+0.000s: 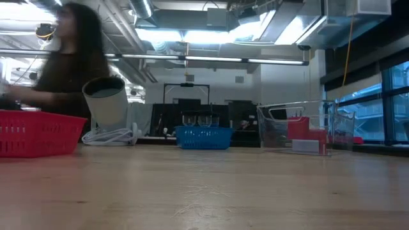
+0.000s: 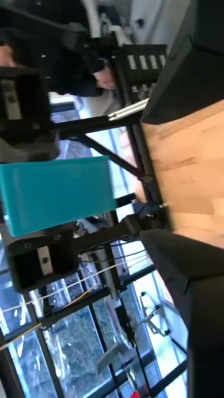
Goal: Pick & Place Office items
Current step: Put the blue digital alarm clock into the red basket
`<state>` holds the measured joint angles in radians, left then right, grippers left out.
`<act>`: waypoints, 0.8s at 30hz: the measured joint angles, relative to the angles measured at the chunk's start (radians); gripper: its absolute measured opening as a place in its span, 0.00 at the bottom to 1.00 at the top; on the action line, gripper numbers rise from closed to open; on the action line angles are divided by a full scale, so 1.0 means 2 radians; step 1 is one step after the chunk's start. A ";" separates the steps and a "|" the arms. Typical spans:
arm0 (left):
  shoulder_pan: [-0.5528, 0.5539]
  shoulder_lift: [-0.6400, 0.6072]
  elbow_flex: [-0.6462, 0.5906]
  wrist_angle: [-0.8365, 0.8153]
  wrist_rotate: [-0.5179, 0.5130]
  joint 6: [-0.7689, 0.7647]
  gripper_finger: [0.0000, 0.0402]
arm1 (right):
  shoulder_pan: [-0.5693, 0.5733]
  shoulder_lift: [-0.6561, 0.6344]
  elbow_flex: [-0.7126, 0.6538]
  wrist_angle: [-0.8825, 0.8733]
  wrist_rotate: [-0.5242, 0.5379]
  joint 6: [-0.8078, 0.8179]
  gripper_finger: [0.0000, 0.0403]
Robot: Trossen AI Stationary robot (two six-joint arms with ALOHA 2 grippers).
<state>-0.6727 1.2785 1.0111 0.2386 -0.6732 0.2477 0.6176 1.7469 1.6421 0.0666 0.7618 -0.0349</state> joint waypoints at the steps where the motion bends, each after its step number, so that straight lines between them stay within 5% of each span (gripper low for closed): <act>1: 0.003 0.000 0.000 0.006 0.003 -0.003 0.74 | -0.002 0.000 0.000 0.000 -0.005 0.000 0.42; 9: 0.031 0.000 0.000 0.034 0.063 -0.038 0.85 | -0.024 0.000 0.000 0.000 -0.045 0.000 0.42; 24: 0.072 0.000 0.000 0.047 0.121 -0.062 0.84 | -0.054 0.019 0.000 0.022 -0.089 -0.014 0.42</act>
<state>-0.5289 1.2793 1.0111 0.3327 -0.4316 0.1235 0.5102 1.7856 1.6421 0.1112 0.5837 -0.0634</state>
